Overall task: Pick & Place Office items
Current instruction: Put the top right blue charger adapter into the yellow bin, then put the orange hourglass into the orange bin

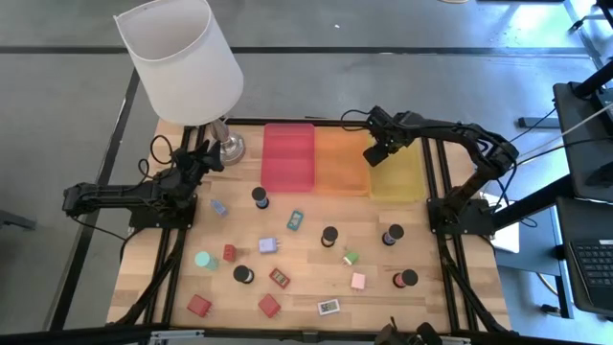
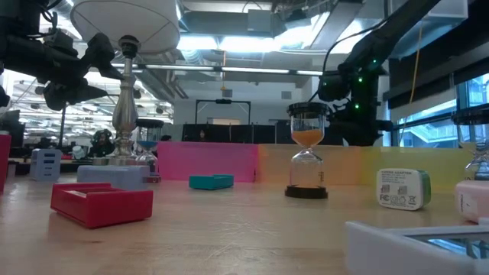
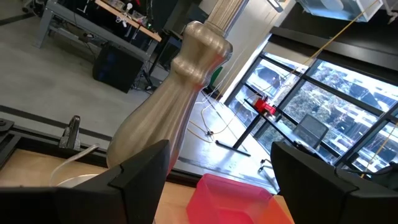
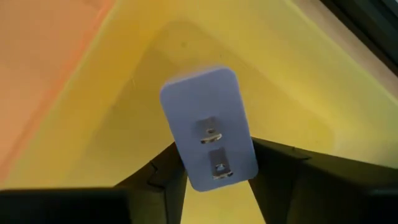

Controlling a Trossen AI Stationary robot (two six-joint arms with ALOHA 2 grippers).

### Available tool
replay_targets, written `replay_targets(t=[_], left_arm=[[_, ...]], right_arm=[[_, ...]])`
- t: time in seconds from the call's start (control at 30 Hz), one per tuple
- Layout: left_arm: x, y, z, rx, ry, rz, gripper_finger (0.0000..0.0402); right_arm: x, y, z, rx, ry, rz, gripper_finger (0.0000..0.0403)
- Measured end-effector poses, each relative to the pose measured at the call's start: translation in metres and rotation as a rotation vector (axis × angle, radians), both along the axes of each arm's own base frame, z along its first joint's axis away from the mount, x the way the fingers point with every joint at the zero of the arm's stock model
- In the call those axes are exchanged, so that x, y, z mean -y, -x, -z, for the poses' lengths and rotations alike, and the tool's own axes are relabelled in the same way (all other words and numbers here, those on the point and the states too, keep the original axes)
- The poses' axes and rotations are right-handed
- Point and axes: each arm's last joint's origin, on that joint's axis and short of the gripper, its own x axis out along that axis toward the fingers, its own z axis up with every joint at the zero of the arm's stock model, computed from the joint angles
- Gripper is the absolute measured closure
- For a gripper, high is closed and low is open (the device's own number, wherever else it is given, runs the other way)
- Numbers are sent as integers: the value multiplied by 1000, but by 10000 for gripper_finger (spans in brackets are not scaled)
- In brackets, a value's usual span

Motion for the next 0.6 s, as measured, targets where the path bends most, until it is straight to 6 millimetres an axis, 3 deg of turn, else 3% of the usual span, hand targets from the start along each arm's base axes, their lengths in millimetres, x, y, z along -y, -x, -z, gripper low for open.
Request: replay_targets(t=[0.33, 0.6], left_arm=[[0, 0, 0, 0, 0, 0, 125], [0, 0, 0, 0, 0, 0, 125]], right_arm=[[-1, 2, -7, -3, 35, -10, 160], [-17, 17, -58, 125, 177, -39, 149]])
